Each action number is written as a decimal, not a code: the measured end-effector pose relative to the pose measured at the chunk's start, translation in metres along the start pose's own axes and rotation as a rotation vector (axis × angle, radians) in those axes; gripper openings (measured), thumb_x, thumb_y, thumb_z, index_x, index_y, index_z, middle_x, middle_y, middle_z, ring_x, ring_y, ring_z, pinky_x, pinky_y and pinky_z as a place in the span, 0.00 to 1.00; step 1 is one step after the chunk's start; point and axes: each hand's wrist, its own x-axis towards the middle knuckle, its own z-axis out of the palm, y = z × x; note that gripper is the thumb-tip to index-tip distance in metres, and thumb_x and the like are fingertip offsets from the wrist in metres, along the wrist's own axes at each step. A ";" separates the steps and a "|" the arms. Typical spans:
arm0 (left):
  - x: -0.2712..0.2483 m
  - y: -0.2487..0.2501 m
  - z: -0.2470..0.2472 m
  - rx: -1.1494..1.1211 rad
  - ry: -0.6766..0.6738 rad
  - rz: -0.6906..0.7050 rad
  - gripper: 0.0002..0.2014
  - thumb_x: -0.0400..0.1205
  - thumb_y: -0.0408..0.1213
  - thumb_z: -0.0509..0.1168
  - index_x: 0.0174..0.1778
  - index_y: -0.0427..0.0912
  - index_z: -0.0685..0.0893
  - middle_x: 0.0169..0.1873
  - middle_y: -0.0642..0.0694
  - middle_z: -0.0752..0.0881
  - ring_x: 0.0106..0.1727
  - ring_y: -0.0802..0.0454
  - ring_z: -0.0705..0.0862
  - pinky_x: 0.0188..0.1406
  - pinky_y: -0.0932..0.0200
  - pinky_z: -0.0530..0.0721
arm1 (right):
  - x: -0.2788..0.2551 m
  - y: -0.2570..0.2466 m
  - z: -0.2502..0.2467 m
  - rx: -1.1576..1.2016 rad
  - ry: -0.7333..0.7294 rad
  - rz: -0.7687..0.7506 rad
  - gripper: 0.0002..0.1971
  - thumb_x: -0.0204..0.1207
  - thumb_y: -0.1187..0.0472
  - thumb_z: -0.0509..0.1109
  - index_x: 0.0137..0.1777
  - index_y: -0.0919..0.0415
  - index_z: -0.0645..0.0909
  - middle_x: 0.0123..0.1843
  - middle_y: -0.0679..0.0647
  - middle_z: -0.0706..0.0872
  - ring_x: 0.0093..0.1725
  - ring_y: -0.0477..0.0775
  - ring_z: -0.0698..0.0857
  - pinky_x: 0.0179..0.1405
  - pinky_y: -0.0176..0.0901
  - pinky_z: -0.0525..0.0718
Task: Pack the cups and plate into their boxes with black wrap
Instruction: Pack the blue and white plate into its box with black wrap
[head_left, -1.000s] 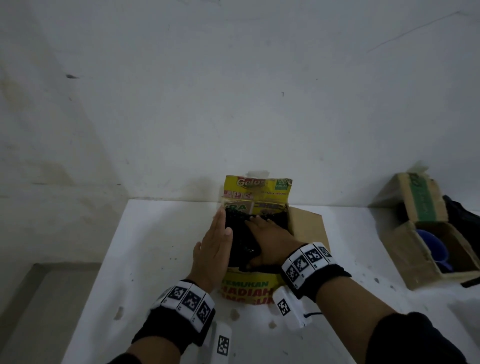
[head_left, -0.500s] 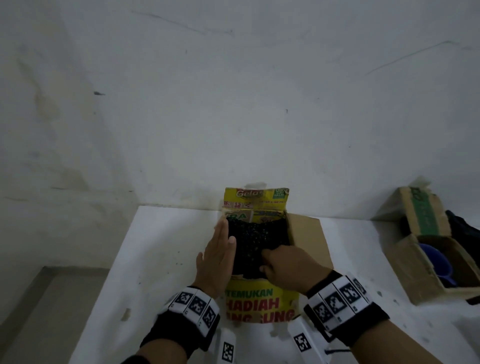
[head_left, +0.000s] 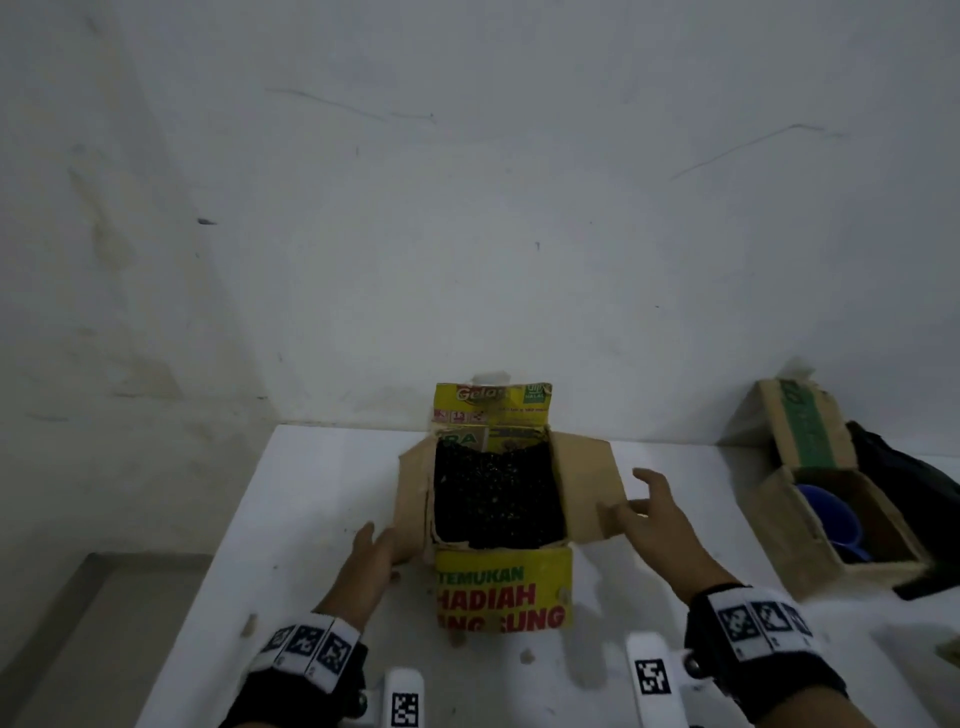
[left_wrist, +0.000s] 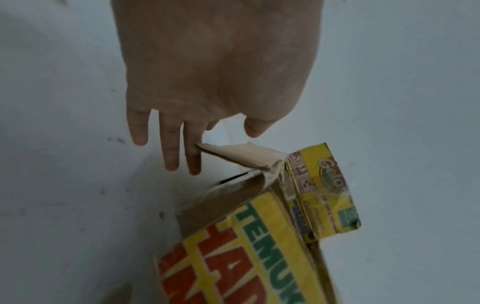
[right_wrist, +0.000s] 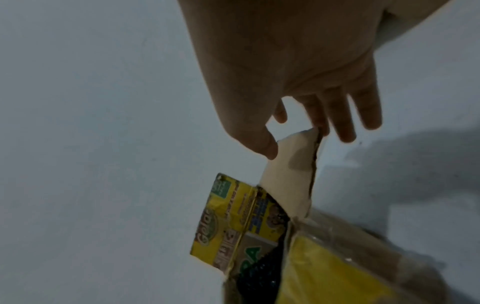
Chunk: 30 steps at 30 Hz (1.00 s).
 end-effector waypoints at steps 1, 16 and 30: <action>-0.004 0.001 -0.001 -0.010 0.049 0.029 0.26 0.86 0.47 0.52 0.80 0.46 0.58 0.74 0.41 0.70 0.65 0.37 0.78 0.61 0.49 0.75 | -0.002 -0.001 0.000 0.115 0.025 -0.012 0.27 0.80 0.59 0.66 0.76 0.56 0.61 0.62 0.62 0.81 0.56 0.59 0.81 0.56 0.54 0.80; -0.025 -0.002 -0.017 0.947 0.009 1.053 0.39 0.61 0.26 0.56 0.69 0.62 0.72 0.67 0.57 0.78 0.69 0.52 0.72 0.63 0.45 0.78 | -0.017 0.029 0.031 -0.427 -0.009 -0.978 0.42 0.50 0.80 0.56 0.65 0.46 0.74 0.64 0.47 0.81 0.67 0.44 0.72 0.64 0.60 0.73; -0.023 0.021 0.005 0.869 0.168 0.986 0.26 0.70 0.71 0.58 0.40 0.52 0.86 0.42 0.59 0.85 0.45 0.56 0.83 0.42 0.56 0.80 | -0.007 0.023 0.039 -0.169 -0.003 -0.735 0.19 0.73 0.45 0.65 0.62 0.49 0.76 0.55 0.42 0.80 0.54 0.37 0.77 0.54 0.42 0.80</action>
